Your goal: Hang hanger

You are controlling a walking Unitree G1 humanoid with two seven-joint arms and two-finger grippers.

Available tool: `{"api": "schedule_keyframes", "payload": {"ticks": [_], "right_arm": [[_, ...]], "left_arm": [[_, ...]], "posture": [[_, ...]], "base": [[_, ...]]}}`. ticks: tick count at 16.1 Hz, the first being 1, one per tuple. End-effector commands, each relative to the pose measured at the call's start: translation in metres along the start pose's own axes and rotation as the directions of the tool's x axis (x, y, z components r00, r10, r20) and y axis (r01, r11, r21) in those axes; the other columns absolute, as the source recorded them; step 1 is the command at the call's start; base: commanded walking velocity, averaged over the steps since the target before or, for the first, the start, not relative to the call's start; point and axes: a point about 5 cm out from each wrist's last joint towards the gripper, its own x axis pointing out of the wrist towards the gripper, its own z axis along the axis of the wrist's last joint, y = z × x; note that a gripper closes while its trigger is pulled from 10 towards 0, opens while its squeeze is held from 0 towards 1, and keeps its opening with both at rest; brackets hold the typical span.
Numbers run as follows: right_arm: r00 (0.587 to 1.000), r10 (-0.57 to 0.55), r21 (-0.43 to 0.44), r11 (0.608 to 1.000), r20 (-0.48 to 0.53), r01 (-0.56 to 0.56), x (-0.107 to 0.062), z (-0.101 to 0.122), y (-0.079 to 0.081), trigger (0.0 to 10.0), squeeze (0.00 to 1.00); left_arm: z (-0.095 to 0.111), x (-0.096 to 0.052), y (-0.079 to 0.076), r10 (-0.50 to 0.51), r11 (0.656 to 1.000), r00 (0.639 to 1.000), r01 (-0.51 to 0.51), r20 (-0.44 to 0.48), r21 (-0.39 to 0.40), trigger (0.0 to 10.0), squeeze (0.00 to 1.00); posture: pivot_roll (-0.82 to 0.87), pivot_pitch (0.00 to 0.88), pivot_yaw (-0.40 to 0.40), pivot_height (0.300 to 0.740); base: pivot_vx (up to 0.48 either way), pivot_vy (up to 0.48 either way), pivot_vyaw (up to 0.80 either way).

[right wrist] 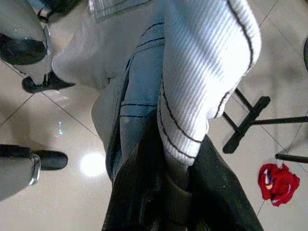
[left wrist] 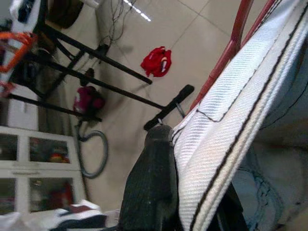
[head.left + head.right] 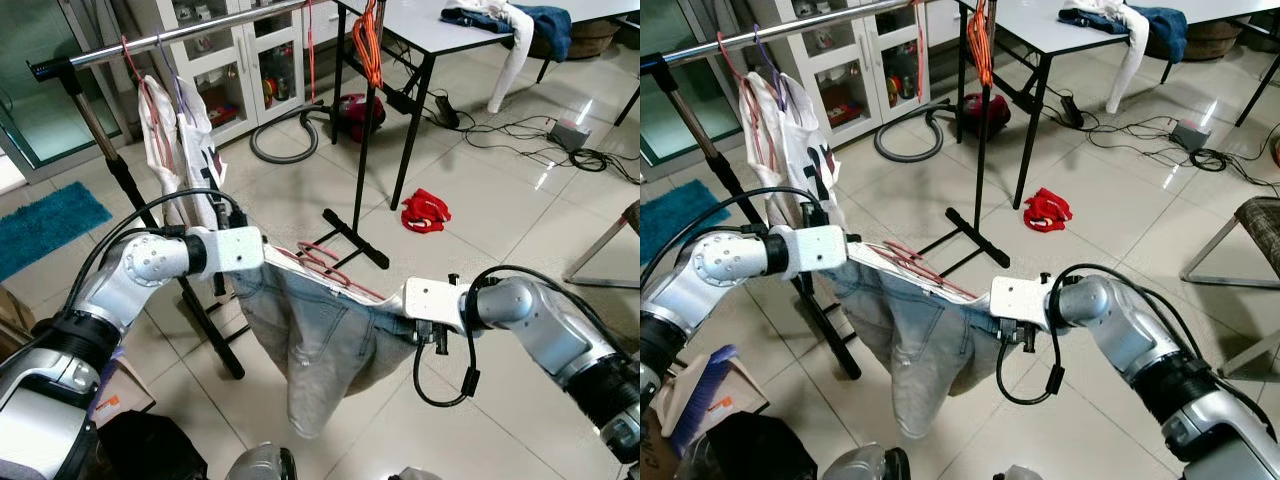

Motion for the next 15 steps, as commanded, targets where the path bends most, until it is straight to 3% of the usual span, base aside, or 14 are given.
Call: {"api": "schedule_keyframes", "payload": {"ticks": [1,5,7,9,11,13,15], "right_arm": [[0.909,0.158,0.155,0.982,-0.386,-0.105,-0.016,-0.087,0.039,10.0,0.0],[0.888,0.184,0.145,0.98,-0.422,-0.134,-0.013,-0.093,0.049,10.0,0.0],[0.902,0.181,0.181,0.977,-0.393,-0.117,-0.009,-0.091,0.051,10.0,0.0],[0.953,0.148,0.284,0.956,-0.263,-0.07,0.003,-0.072,0.046,10.0,0.0],[0.942,0.161,0.249,0.965,-0.295,-0.087,0.002,-0.075,0.047,10.0,0.0],[0.933,0.185,0.247,0.963,-0.308,-0.109,0.002,-0.079,0.052,10.0,0.0],[0.933,0.185,0.247,0.963,-0.308,-0.109,0.002,-0.079,0.052,10.0,0.0]], "left_arm": [[-0.017,-0.055,0.068,0.313,0.949,0.942,-0.307,-0.119,0.067,0.0,0.0],[0.0,-0.065,0.09,0.38,0.915,0.922,-0.363,-0.074,0.173,0.0,0.0],[0.005,-0.069,0.099,0.408,0.899,0.911,-0.39,-0.056,0.199,0.0,0.0],[0.0,-0.063,0.091,0.385,0.915,0.921,-0.373,-0.061,0.155,0.0,0.0],[-0.001,-0.058,0.084,0.372,0.92,0.926,-0.36,-0.056,0.156,0.0,0.0],[0.007,-0.056,0.086,0.348,0.918,0.937,-0.333,-0.035,0.213,0.0,0.0],[0.007,-0.056,0.086,0.348,0.918,0.937,-0.333,-0.035,0.213,0.0,0.0]], "posture": [[-0.04,0.014,0.05,0.74],[-0.04,0.014,0.051,0.74],[-0.03,0.017,0.052,0.74],[-0.04,0.014,0.056,0.74],[-0.04,0.013,0.05,0.74],[-0.05,0.009,0.051,0.74],[-0.05,0.009,0.051,0.74]], "base": [[0.0,0.0,0.0],[0.0,0.0,0.0],[0.0,0.0,0.0],[0.0,0.0,0.0],[0.0,0.0,0.0],[0.0,0.0,0.0],[0.0,0.0,0.0]]}}
